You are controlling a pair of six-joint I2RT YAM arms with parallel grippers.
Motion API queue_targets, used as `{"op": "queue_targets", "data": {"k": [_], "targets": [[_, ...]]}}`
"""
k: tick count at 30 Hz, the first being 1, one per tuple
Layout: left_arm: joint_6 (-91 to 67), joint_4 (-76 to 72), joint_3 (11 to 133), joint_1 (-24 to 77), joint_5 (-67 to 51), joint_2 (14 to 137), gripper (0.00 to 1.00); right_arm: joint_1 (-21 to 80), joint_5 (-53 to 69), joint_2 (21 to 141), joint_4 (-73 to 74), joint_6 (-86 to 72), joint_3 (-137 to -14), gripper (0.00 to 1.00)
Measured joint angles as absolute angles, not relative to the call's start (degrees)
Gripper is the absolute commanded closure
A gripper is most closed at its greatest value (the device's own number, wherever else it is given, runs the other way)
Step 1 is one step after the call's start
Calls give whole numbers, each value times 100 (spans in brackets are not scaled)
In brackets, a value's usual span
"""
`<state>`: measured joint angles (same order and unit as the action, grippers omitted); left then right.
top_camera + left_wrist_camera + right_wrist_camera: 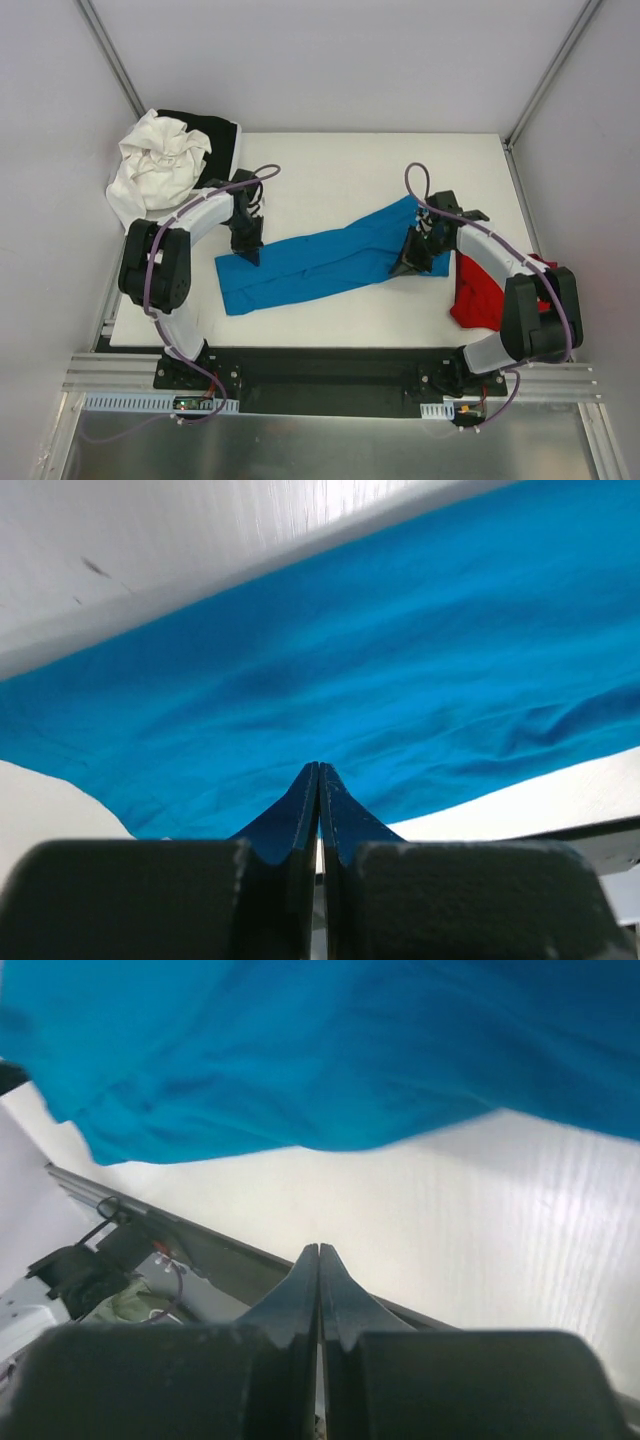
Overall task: Fold and stack the t-shirts
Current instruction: Fold the tshirt
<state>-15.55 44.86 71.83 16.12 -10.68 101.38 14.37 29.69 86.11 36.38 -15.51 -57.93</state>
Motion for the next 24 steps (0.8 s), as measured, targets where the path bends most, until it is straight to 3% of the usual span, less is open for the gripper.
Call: {"op": "queue_targets", "data": {"k": [9,17,24], "targets": [[-1553,4497,6230,1614,-1013,9570,100,1052,2738,7769,3636,-2045,-4383,99],[-1559,4497,5841,1614,-526,9120,100,849,2751,7773,3409,-2193,-4414,99],[-1621,4477,5828,1614,333,9028,100,-25,2788,7885,3205,-2220,-4453,99]]}}
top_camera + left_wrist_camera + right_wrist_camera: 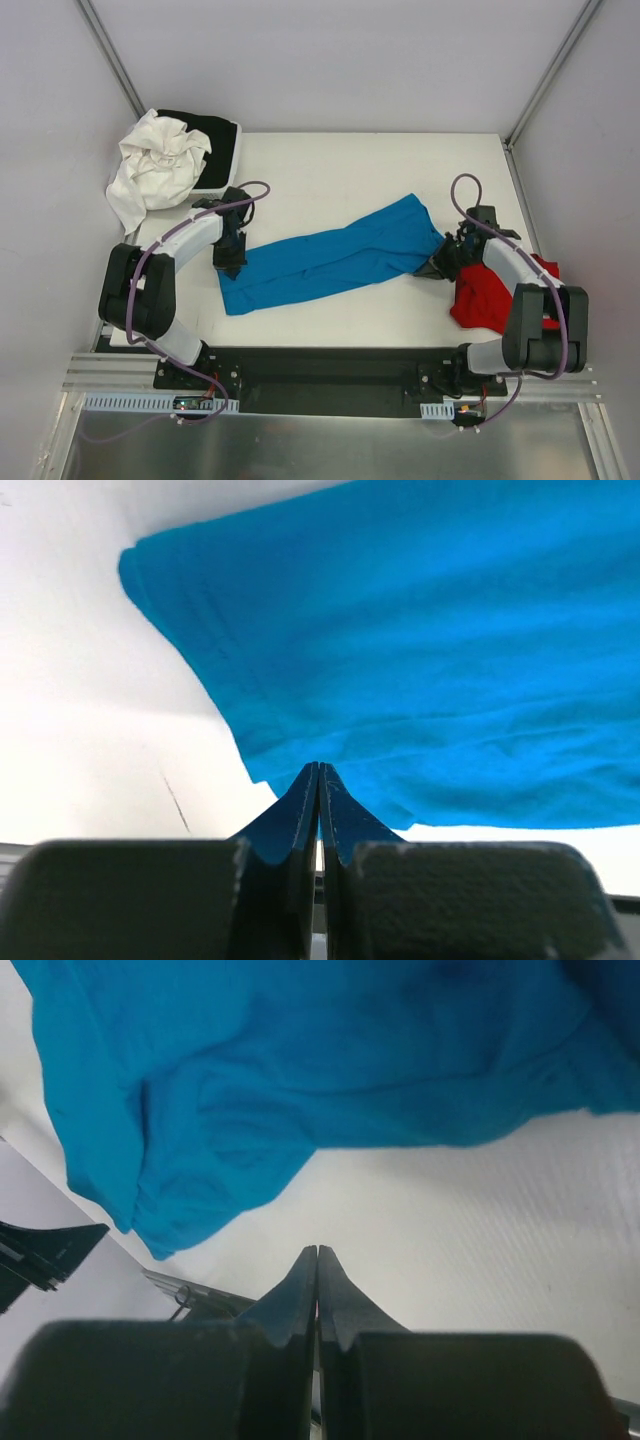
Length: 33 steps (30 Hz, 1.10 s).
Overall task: Fold and stack the t-shirts
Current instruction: Fold the tshirt
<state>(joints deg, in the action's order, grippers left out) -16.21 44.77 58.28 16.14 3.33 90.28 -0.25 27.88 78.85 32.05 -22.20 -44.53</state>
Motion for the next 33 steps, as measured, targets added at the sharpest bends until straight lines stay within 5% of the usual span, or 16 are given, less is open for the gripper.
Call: {"op": "queue_targets", "data": {"k": [9,24,33], "targets": [[-2034,3940,5461,1614,51,8624,100,-268,3120,8637,2447,-1916,-5000,99],[-2408,3658,5256,1695,-427,7894,100,1728,-1653,7150,2982,552,-5535,99],[-3055,3577,5699,1964,-36,7640,100,2915,-2552,6949,3350,416,-5572,99]]}}
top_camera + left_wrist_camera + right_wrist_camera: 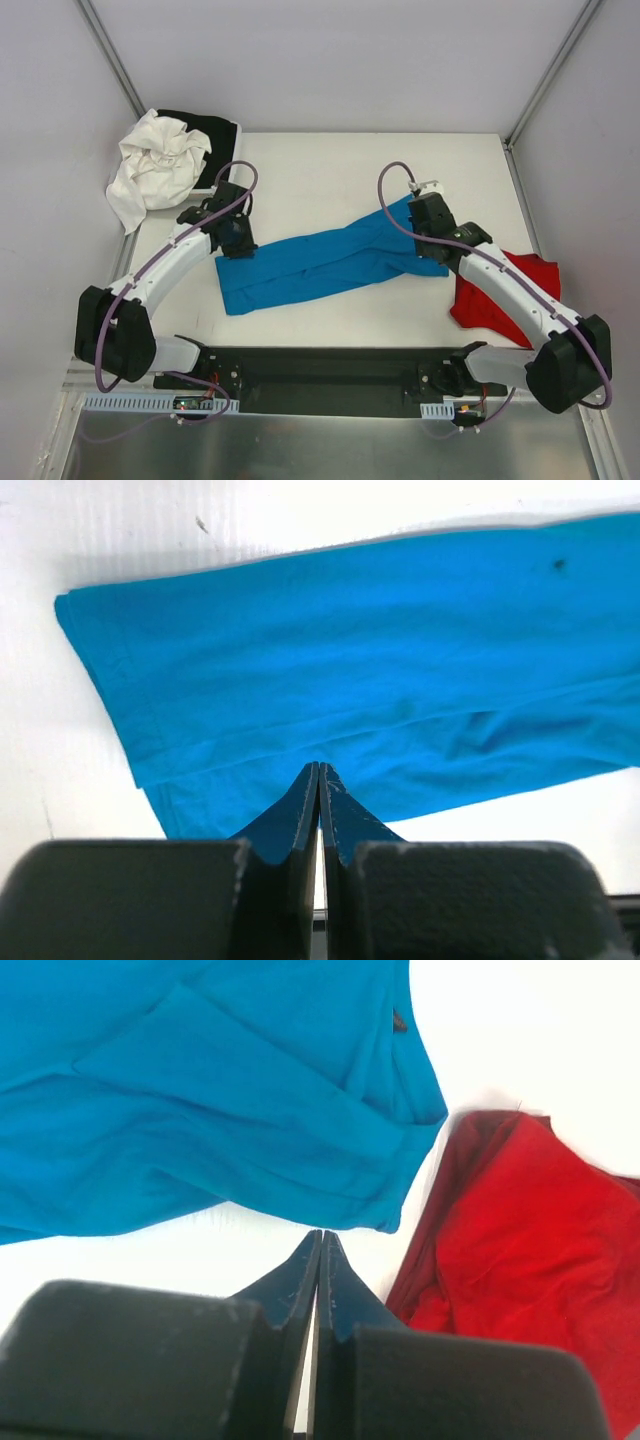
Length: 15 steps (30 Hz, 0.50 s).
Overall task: Fold and stack the t-shirts
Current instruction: Fold the tshirt
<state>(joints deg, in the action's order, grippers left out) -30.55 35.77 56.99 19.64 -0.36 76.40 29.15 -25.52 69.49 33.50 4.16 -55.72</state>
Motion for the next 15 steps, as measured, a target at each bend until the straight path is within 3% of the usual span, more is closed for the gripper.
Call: {"op": "queue_targets", "data": {"k": [15], "targets": [[-3129,3763,4399,2143,580,6639,100,2700,-1538,7196,3131,-115,-4506,99]]}}
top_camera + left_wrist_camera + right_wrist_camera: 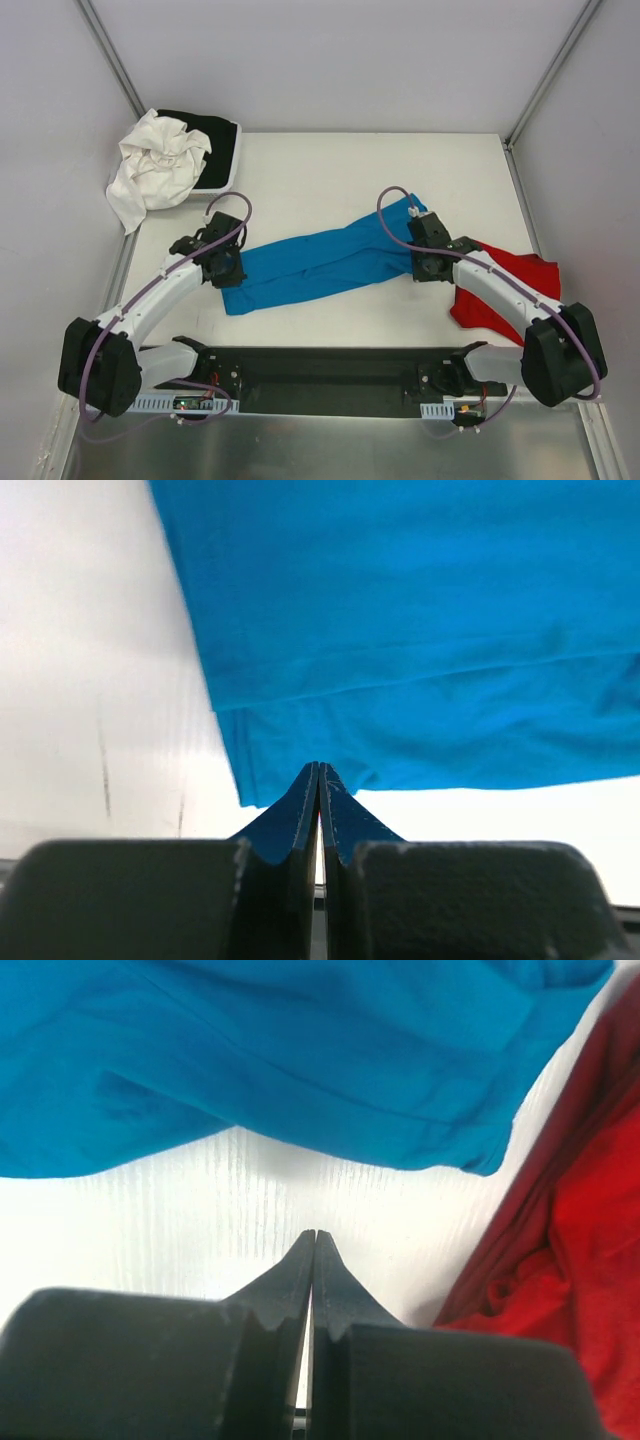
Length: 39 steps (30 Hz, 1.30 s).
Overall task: Fold and stack the t-shirts
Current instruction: Fold the tshirt
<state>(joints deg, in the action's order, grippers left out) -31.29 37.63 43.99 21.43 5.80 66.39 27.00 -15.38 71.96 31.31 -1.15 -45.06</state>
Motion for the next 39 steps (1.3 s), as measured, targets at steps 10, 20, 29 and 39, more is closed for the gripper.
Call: {"op": "queue_targets", "data": {"k": [10,20,29,39], "targets": [[-3153,3406,4160,2143,1437,6834,100,2283,-1013,7918,2759,-80,-4604,99],[-3162,3011,4169,2128,1234,7749,100,1490,-410,8040,2626,-78,-4899,99],[-3267,2834,4217,2128,919,8058,100,773,49,8154,2639,-78,-5310,99],[-3267,2775,4034,2126,694,7826,100,517,698,9362,2679,-97,-5559,99]]}}
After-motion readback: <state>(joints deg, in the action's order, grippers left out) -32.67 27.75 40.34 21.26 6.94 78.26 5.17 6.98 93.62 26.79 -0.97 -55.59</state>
